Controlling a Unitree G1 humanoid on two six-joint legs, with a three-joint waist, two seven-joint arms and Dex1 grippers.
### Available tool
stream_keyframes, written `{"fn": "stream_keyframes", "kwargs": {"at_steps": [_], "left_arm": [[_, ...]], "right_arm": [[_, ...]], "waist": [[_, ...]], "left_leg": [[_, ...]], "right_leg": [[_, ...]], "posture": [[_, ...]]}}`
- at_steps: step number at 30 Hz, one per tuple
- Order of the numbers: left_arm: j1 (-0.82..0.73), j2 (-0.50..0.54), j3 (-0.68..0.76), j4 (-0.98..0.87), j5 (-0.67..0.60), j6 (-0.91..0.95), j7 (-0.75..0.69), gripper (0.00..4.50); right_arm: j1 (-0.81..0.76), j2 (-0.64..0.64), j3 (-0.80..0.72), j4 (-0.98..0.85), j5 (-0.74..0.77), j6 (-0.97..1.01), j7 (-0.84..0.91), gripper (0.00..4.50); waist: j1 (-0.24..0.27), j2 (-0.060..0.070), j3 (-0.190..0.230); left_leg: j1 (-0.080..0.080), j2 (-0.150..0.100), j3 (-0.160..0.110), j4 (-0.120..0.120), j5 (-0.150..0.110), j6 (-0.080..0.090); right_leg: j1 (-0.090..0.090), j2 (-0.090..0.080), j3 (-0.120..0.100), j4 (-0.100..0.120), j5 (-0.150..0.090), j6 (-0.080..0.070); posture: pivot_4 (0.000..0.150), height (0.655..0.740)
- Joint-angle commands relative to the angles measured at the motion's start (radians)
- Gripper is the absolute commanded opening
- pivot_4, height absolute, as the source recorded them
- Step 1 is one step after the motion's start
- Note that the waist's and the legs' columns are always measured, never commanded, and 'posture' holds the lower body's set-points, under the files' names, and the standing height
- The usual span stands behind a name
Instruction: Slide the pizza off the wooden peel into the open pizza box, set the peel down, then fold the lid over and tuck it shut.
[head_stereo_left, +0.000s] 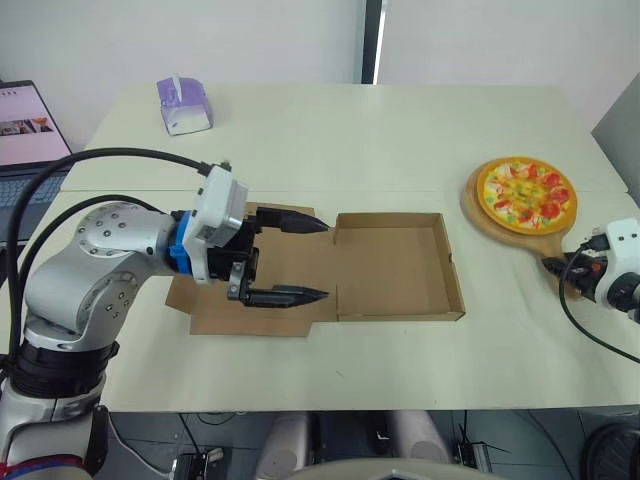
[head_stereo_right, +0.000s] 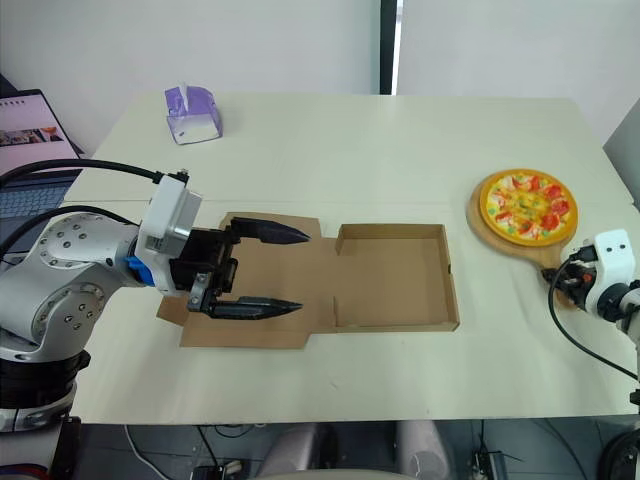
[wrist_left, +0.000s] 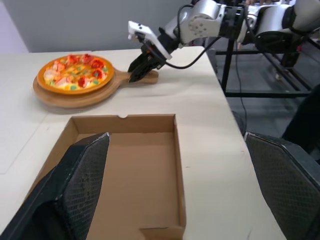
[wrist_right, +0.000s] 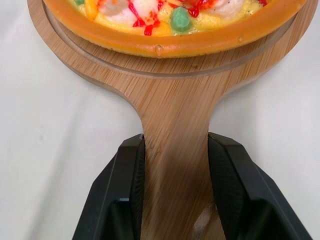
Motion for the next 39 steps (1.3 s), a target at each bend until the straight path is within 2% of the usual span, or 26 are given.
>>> {"fn": "stream_keyframes", "kwargs": {"at_steps": [1, 7, 17, 24, 39], "left_arm": [[0.009, 0.029, 0.056, -0.011, -0.006, -0.006, 0.001, 4.50], [0.057, 0.071, 0.107, -0.034, -0.032, 0.021, 0.007, 4.50], [0.079, 0.104, 0.138, -0.035, -0.042, 0.038, 0.009, 4.50], [0.087, 0.108, 0.139, -0.043, -0.043, 0.039, 0.013, 4.50], [0.069, 0.111, 0.126, -0.039, -0.040, 0.038, 0.005, 4.50]], "right_arm": [[-0.043, -0.066, -0.068, -0.075, 0.033, -0.050, 0.040, 1.54], [-0.046, -0.191, -0.008, -0.186, 0.044, -0.066, 0.217, 1.54], [-0.058, -0.254, 0.096, -0.303, 0.040, -0.090, 0.380, 1.54], [-0.092, -0.260, 0.178, -0.258, -0.060, -0.262, 0.402, 1.54], [-0.149, -0.252, 0.221, -0.132, -0.178, -0.512, 0.414, 1.54]], "waist": [[0.003, 0.000, 0.000], [0.004, 0.006, 0.004], [0.019, 0.004, 0.004], [0.022, 0.004, 0.005], [0.020, 0.004, 0.005]], "left_leg": [[0.000, 0.000, 0.000, 0.000, 0.000, 0.000], [-0.001, 0.000, 0.000, 0.000, 0.000, 0.000], [-0.001, 0.000, 0.000, 0.000, 0.000, 0.000], [-0.002, 0.000, -0.001, 0.000, 0.000, 0.000], [-0.002, 0.000, -0.001, 0.001, 0.000, 0.000]], "right_leg": [[0.000, 0.000, 0.000, 0.000, 0.000, 0.000], [-0.001, 0.000, 0.000, 0.000, 0.000, 0.000], [0.000, 0.001, 0.000, -0.001, 0.000, 0.000], [-0.001, 0.000, -0.001, -0.002, 0.000, 0.000], [-0.001, 0.000, -0.001, -0.001, 0.000, 0.000]], "posture": [[0.150, 0.7251], [0.150, 0.7251], [0.150, 0.7251], [0.150, 0.7251], [0.150, 0.7251]]}}
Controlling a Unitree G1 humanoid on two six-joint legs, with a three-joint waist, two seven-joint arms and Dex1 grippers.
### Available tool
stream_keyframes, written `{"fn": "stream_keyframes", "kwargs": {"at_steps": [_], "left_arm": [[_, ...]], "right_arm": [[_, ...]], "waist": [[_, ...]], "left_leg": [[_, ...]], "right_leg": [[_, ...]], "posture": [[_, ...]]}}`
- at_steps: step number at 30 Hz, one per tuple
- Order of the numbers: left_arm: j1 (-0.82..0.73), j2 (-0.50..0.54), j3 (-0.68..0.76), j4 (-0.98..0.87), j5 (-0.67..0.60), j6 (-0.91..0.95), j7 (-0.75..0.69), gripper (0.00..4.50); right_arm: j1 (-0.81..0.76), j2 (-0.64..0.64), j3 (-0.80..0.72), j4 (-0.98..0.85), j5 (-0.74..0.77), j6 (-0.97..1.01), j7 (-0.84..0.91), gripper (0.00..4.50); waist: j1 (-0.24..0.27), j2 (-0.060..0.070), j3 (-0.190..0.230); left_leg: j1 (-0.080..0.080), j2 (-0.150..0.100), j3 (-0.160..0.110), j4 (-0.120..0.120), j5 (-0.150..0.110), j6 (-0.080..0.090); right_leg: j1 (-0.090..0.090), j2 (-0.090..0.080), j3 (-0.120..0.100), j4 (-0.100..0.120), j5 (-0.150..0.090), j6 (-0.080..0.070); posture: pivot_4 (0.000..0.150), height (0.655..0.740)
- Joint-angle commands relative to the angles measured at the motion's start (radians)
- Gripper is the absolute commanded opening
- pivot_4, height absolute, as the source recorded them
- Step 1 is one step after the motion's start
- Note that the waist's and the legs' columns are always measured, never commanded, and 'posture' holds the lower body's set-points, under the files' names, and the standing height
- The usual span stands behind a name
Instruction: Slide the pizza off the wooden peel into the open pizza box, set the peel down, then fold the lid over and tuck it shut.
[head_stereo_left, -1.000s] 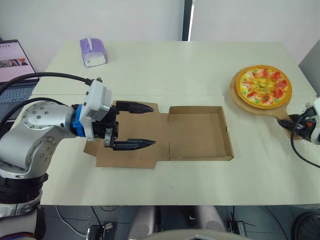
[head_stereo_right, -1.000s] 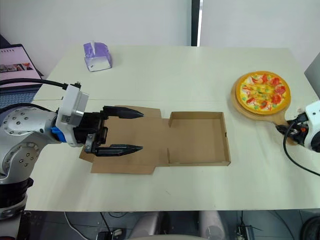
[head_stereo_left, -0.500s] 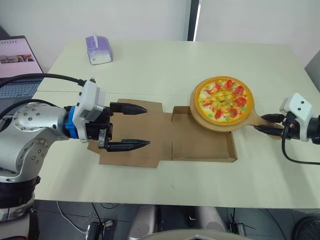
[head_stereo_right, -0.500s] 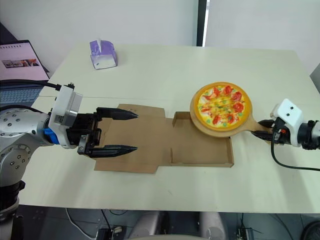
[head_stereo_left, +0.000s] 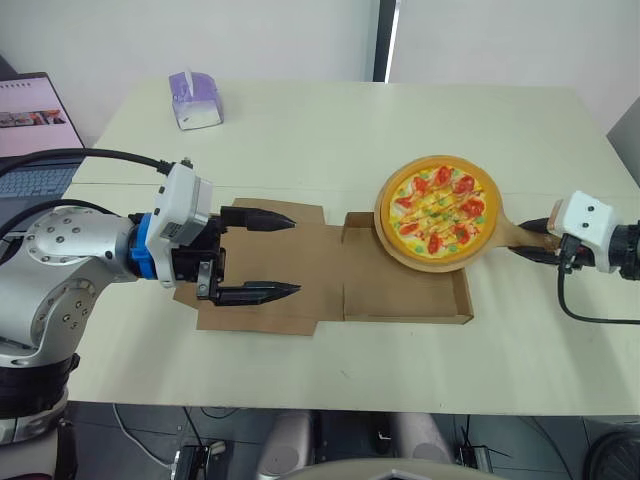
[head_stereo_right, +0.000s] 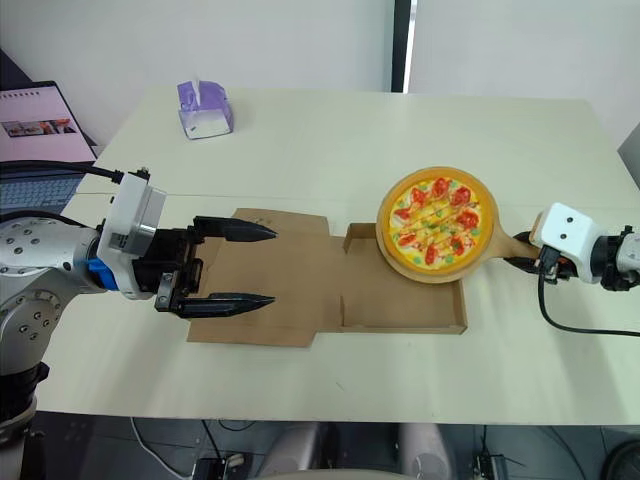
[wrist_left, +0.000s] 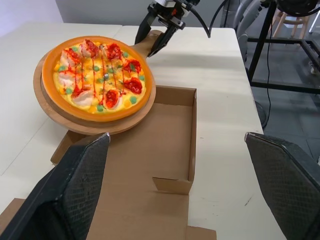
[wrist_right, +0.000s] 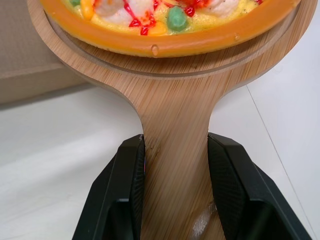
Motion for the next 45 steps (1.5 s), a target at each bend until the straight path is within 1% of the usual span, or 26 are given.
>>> {"fn": "stream_keyframes", "kwargs": {"at_steps": [1, 13, 16, 21, 25, 27, 29, 31, 35, 37, 40, 45], "left_arm": [[-0.015, 0.015, 0.018, -0.015, -0.012, 0.001, -0.002, 4.50], [-0.021, 0.014, 0.014, -0.010, -0.008, -0.001, -0.004, 4.50], [-0.024, 0.013, 0.012, -0.008, -0.007, -0.001, -0.005, 4.50], [-0.032, 0.006, 0.004, 0.000, -0.003, -0.006, -0.006, 4.50], [-0.038, -0.004, 0.000, 0.001, -0.006, -0.008, -0.001, 4.50], [-0.043, -0.016, -0.004, -0.006, -0.015, -0.005, 0.006, 4.50], [-0.051, -0.037, -0.009, -0.015, -0.026, 0.000, 0.019, 4.50], [-0.062, -0.059, -0.020, -0.028, -0.039, 0.004, 0.026, 4.50], [-0.083, -0.086, -0.035, -0.046, -0.068, 0.011, 0.023, 4.50], [-0.093, -0.094, -0.045, -0.050, -0.075, 0.012, 0.017, 4.50], [-0.117, -0.120, -0.076, -0.053, -0.075, 0.006, 0.017, 4.50], [-0.147, -0.160, -0.108, -0.055, -0.072, 0.011, 0.030, 4.50]], "right_arm": [[-0.043, -0.016, -0.038, -0.003, 0.000, -0.053, -0.015, 1.54], [-0.099, -0.013, -0.041, 0.071, -0.042, -0.122, -0.054, 1.54], [-0.151, -0.014, -0.042, 0.134, -0.065, -0.163, -0.088, 1.54], [-0.281, -0.016, -0.040, 0.270, -0.092, -0.213, -0.123, 1.54], [-0.319, -0.029, -0.056, 0.348, -0.086, -0.208, -0.131, 1.54], [-0.282, -0.029, -0.090, 0.338, -0.050, -0.141, -0.129, 1.54], [-0.204, -0.024, -0.138, 0.286, -0.007, -0.043, -0.129, 1.54], [-0.081, -0.005, -0.210, 0.181, 0.047, 0.083, -0.142, 1.54], [0.120, 0.054, -0.332, -0.026, 0.117, 0.308, -0.204, 1.54], [0.193, 0.091, -0.387, -0.121, 0.148, 0.428, -0.248, 1.54], [0.304, 0.159, -0.436, -0.256, 0.160, 0.554, -0.327, 1.54], [0.364, 0.238, -0.440, -0.337, 0.160, 0.682, -0.432, 1.54]], "waist": [[0.000, 0.000, 0.000], [0.000, 0.000, 0.000], [-0.001, 0.000, 0.000], [-0.001, 0.001, 0.000], [-0.002, 0.001, 0.000], [0.002, 0.001, 0.000], [0.009, 0.001, 0.000], [0.016, 0.001, 0.000], [0.020, 0.001, 0.000], [0.019, 0.002, 0.000], [0.017, 0.002, -0.001], [0.015, 0.002, 0.000]], "left_leg": [[0.000, 0.000, 0.000, 0.000, 0.000, 0.000], [0.000, 0.000, 0.000, 0.000, 0.000, 0.000], [0.000, 0.000, 0.000, 0.000, 0.000, 0.000], [0.000, 0.000, 0.001, 0.000, 0.000, 0.000], [0.000, 0.000, 0.001, 0.000, 0.000, 0.000], [0.000, 0.000, 0.001, 0.000, 0.000, 0.000], [0.000, -0.001, 0.000, 0.000, 0.000, 0.000], [-0.002, -0.001, -0.001, 0.001, 0.000, 0.000], [-0.004, -0.001, -0.001, 0.001, 0.000, 0.000], [-0.003, -0.001, -0.001, 0.001, 0.000, 0.000], [-0.002, -0.001, -0.001, 0.001, 0.000, 0.000], [0.000, -0.001, 0.000, 0.001, 0.000, 0.000]], "right_leg": [[0.000, 0.000, 0.000, 0.000, 0.000, 0.000], [0.000, 0.000, 0.000, 0.000, 0.000, 0.000], [0.000, 0.000, 0.000, 0.000, 0.000, 0.000], [0.000, 0.000, 0.001, 0.000, 0.000, 0.000], [0.000, 0.000, 0.000, 0.000, 0.000, -0.001], [0.000, 0.000, 0.000, 0.000, 0.000, -0.001], [0.000, -0.001, 0.000, 0.000, 0.000, -0.001], [-0.001, -0.001, -0.001, 0.000, 0.000, -0.001], [-0.001, -0.001, -0.001, 0.001, 0.000, 0.000], [-0.001, -0.001, -0.001, 0.001, 0.000, 0.000], [-0.001, -0.001, 0.000, 0.002, 0.000, 0.000], [0.001, 0.000, 0.001, 0.002, 0.000, 0.000]], "posture": [[0.150, 0.7251], [0.150, 0.7251], [0.150, 0.7251], [0.150, 0.7251], [0.150, 0.7251], [0.150, 0.7251], [0.150, 0.7251], [0.150, 0.7251], [0.150, 0.7251], [0.150, 0.7251], [0.150, 0.7251], [0.150, 0.7251]]}}
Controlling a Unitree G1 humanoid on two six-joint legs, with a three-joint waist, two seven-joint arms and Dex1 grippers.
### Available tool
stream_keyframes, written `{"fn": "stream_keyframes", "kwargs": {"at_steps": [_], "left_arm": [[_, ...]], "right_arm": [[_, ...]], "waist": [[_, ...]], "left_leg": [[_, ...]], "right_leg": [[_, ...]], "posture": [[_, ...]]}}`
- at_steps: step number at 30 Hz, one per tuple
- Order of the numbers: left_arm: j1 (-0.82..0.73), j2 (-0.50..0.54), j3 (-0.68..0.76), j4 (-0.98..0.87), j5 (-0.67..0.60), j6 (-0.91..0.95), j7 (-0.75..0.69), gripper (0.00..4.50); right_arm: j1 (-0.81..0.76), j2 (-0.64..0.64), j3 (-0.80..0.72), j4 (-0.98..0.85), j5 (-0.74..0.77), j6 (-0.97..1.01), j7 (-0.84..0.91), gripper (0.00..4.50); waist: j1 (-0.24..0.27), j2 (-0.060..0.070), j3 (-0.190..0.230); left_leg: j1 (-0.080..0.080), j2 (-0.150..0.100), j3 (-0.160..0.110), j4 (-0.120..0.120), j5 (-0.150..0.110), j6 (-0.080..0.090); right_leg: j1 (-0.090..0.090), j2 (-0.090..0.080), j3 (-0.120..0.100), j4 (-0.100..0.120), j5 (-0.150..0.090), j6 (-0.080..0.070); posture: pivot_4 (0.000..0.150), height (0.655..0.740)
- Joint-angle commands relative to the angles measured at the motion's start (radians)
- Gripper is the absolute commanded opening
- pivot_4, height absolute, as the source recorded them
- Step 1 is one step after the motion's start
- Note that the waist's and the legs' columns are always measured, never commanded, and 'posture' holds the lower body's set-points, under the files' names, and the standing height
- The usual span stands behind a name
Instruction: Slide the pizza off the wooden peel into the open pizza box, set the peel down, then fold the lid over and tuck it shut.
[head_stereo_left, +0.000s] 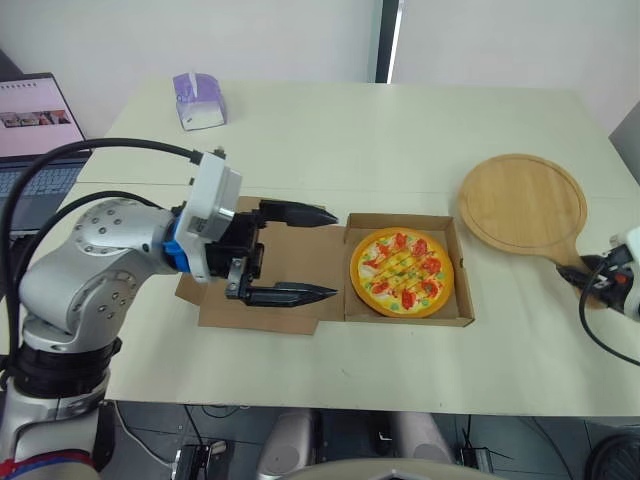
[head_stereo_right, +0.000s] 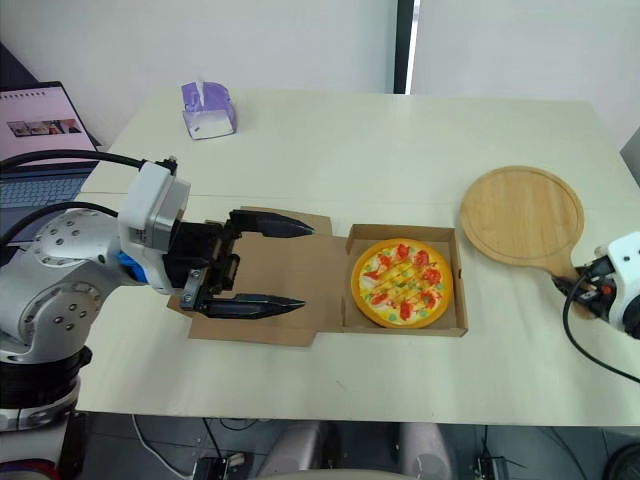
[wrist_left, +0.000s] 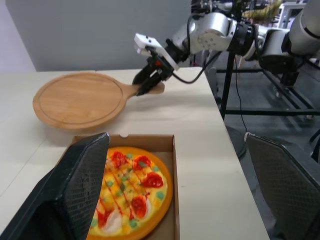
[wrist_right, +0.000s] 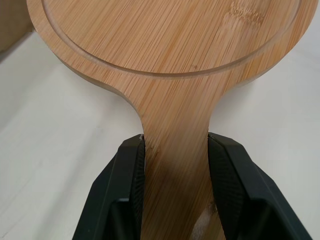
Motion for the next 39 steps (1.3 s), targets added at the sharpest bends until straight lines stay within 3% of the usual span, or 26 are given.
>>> {"fn": "stream_keyframes", "kwargs": {"at_steps": [1, 5, 13, 14, 19, 23, 30, 37, 39], "left_arm": [[-0.021, -0.010, -0.011, -0.028, -0.001, -0.008, 0.010, 4.50], [-0.021, -0.036, -0.026, -0.030, 0.013, -0.018, 0.027, 4.50], [0.004, -0.030, -0.024, -0.034, 0.049, -0.051, 0.024, 4.50], [0.010, -0.027, -0.021, -0.034, 0.058, -0.060, 0.024, 4.50], [0.064, -0.016, 0.036, -0.030, 0.089, -0.080, 0.076, 4.50], [0.157, -0.034, 0.100, -0.073, 0.105, -0.089, 0.179, 4.50], [0.448, -0.141, 0.243, -0.198, 0.116, -0.100, 0.419, 4.50], [0.832, -0.275, 0.470, -0.281, 0.009, -0.071, 0.582, 4.50], [0.972, -0.341, 0.533, -0.300, -0.122, -0.043, 0.634, 4.50]], "right_arm": [[0.006, 0.014, -0.032, -0.063, 0.009, 0.057, -0.066, 1.54], [-0.009, 0.047, -0.008, -0.035, 0.014, 0.128, -0.122, 1.54], [0.000, 0.024, -0.040, -0.032, 0.059, 0.232, -0.119, 4.31], [0.002, 0.009, -0.049, -0.029, 0.063, 0.229, -0.107, 4.48], [-0.009, -0.082, -0.048, -0.013, 0.054, 0.057, -0.020, 4.48], [-0.087, -0.070, -0.017, -0.034, 0.140, -0.038, 0.069, 4.48], [-0.330, -0.065, 0.213, 0.015, 0.119, -0.296, 0.224, 4.48], [-0.541, -0.033, 0.405, 0.017, 0.206, -0.352, 0.467, 4.48], [-0.606, -0.010, 0.460, 0.011, 0.221, -0.347, 0.514, 4.48]], "waist": [[-0.001, 0.000, 0.000], [-0.002, 0.000, 0.000], [-0.002, 0.000, 0.000], [-0.002, 0.000, 0.000], [-0.006, 0.000, 0.000], [-0.017, -0.001, 0.000], [-0.022, -0.002, 0.001], [-0.014, -0.004, 0.002], [-0.011, -0.004, 0.002]], "left_leg": [[0.000, 0.000, 0.000, 0.000, 0.000, 0.000], [0.001, 0.000, 0.000, 0.000, 0.000, 0.000], [0.001, 0.000, 0.000, 0.000, 0.000, 0.000], [0.001, 0.000, 0.000, 0.000, 0.000, 0.000], [0.002, 0.000, 0.000, 0.000, 0.000, 0.000], [0.003, 0.001, 0.000, 0.000, 0.000, 0.000], [0.003, 0.002, 0.000, -0.001, 0.000, 0.000], [0.003, 0.002, -0.001, -0.001, 0.000, 0.000], [0.003, 0.002, -0.001, -0.001, 0.000, 0.000]], "right_leg": [[0.000, 0.000, 0.000, 0.000, 0.000, 0.000], [0.000, 0.000, 0.000, 0.000, 0.000, 0.000], [0.001, 0.000, 0.000, 0.000, 0.000, 0.000], [0.001, 0.000, 0.000, 0.000, 0.000, 0.000], [0.002, 0.001, 0.000, 0.000, 0.000, 0.000], [0.003, 0.002, 0.000, -0.001, 0.000, 0.000], [0.002, 0.002, 0.001, -0.001, 0.000, 0.000], [0.002, 0.001, -0.001, -0.002, 0.000, 0.000], [0.002, -0.001, -0.001, -0.003, 0.000, 0.000]], "posture": [[0.150, 0.7251], [0.150, 0.7251], [0.150, 0.7251], [0.150, 0.7251], [0.150, 0.7251], [0.150, 0.7251], [0.150, 0.7251], [0.150, 0.7251], [0.150, 0.7251]]}}
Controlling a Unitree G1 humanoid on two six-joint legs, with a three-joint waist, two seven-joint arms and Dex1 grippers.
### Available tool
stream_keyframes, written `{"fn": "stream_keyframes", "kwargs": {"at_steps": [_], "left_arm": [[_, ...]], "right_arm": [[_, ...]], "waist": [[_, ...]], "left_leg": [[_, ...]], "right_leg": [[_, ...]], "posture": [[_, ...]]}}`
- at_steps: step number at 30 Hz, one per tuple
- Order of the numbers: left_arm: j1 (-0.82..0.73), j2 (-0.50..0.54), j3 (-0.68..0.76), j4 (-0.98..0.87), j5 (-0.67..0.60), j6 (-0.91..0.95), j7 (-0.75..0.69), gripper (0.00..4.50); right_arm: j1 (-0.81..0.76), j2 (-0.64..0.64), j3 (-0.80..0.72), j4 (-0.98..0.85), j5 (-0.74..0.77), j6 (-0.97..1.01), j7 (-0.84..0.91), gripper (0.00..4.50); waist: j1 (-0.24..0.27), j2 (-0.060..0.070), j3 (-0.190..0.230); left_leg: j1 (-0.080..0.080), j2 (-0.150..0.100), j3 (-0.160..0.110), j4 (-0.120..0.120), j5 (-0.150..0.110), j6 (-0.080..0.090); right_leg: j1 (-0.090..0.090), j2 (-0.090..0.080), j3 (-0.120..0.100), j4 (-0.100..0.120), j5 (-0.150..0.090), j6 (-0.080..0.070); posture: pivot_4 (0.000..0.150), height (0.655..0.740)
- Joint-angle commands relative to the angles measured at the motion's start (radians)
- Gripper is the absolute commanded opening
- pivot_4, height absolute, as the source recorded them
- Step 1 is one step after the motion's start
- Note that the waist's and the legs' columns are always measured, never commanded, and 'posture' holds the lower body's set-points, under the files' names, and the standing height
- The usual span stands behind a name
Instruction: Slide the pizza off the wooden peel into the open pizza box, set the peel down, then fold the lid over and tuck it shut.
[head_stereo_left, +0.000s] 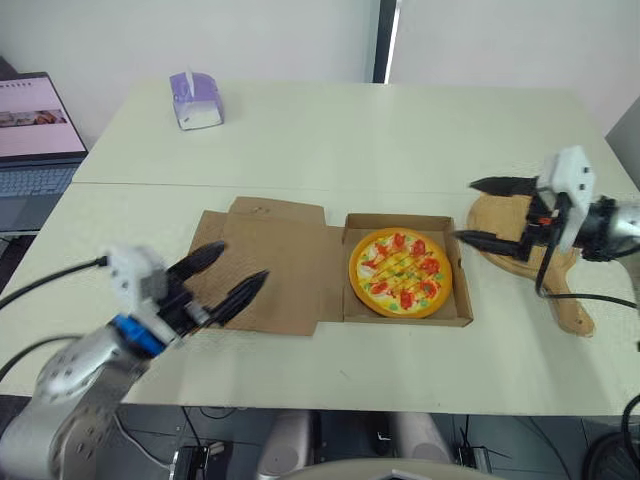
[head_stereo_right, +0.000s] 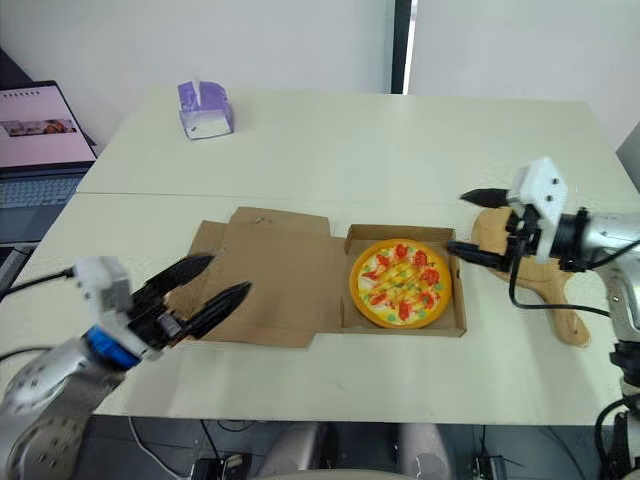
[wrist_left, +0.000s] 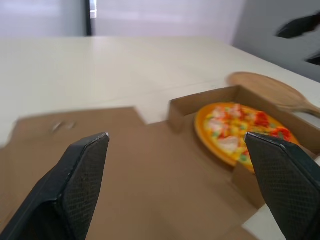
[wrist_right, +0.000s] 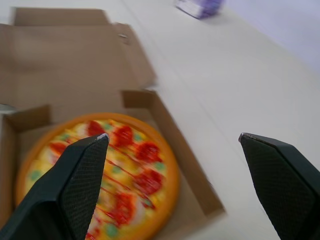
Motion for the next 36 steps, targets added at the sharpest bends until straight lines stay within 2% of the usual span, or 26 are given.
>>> {"fn": "stream_keyframes", "kwargs": {"at_steps": [1, 2, 5, 9, 13, 17, 24, 27, 36], "left_arm": [[0.186, -0.088, 0.111, -0.070, -0.245, 0.038, 0.082, 4.50], [0.259, -0.114, 0.129, -0.073, -0.379, 0.056, 0.124, 4.50], [0.387, -0.135, 0.148, -0.073, -0.629, 0.074, 0.216, 4.50], [0.509, -0.179, 0.124, -0.079, -0.796, 0.049, 0.337, 4.50], [0.508, -0.205, 0.011, -0.067, -0.887, 0.046, 0.474, 4.50], [0.380, -0.218, -0.077, -0.048, -0.952, -0.017, 0.650, 4.50], [0.240, -0.279, -0.148, -0.003, -0.940, -0.104, 0.785, 4.50], [0.208, -0.305, -0.169, 0.013, -0.922, -0.133, 0.812, 3.87], [0.216, -0.305, -0.195, 0.007, -0.900, -0.165, 0.816, 1.00]], "right_arm": [[-0.100, 0.024, 0.066, -0.037, 0.044, -0.008, 0.087, 4.48], [-0.127, 0.035, 0.088, -0.040, 0.053, -0.001, 0.109, 4.48], [-0.163, 0.052, 0.119, -0.039, 0.062, 0.000, 0.139, 4.48], [-0.182, 0.066, 0.140, -0.047, 0.064, 0.005, 0.159, 4.48], [-0.180, 0.071, 0.141, -0.065, 0.070, 0.018, 0.155, 4.48], [-0.174, 0.062, 0.132, -0.083, 0.076, 0.033, 0.150, 4.48], [-0.167, 0.045, 0.123, -0.097, 0.075, 0.051, 0.144, 4.48], [-0.162, 0.040, 0.118, -0.109, 0.083, 0.063, 0.139, 4.50], [-0.164, 0.034, 0.119, -0.106, 0.082, 0.058, 0.128, 4.50]], "waist": [[-0.001, 0.000, 0.000], [-0.002, -0.001, 0.000], [0.006, -0.002, 0.001], [0.014, -0.003, 0.001], [0.015, -0.002, 0.001], [0.016, -0.002, 0.001], [0.015, -0.002, 0.000], [0.013, -0.002, 0.000], [0.012, -0.002, 0.000]], "left_leg": [[0.000, 0.000, 0.000, 0.000, 0.000, 0.000], [0.000, 0.000, 0.001, 0.000, 0.000, 0.000], [0.000, 0.000, 0.000, 0.000, -0.002, 0.004], [0.000, -0.001, -0.001, 0.000, -0.002, 0.004], [0.000, -0.001, -0.001, 0.000, -0.002, 0.004], [0.000, -0.001, -0.001, 0.000, -0.002, 0.004], [0.000, -0.001, 0.000, 0.000, 0.000, 0.000], [0.000, -0.002, 0.001, 0.000, 0.000, 0.000], [0.000, -0.003, 0.002, 0.000, -0.001, 0.002]], "right_leg": [[0.000, -0.001, 0.000, 0.000, 0.000, 0.000], [0.000, -0.001, 0.000, 0.000, 0.000, 0.000], [0.000, -0.002, -0.001, 0.000, 0.000, 0.000], [0.000, -0.002, -0.003, 0.000, -0.001, -0.001], [0.000, -0.002, -0.003, 0.000, -0.001, -0.001], [0.000, -0.002, -0.003, 0.000, -0.001, -0.001], [0.000, -0.002, -0.002, 0.000, -0.001, -0.001], [0.000, -0.002, -0.001, 0.000, -0.001, -0.001], [0.000, -0.002, 0.000, -0.002, 0.000, -0.001]], "posture": [[0.150, 0.7251], [0.150, 0.7251], [0.150, 0.7251], [0.150, 0.7251], [0.150, 0.7251], [0.150, 0.7251], [0.150, 0.7251], [0.150, 0.7251], [0.150, 0.7251]]}}
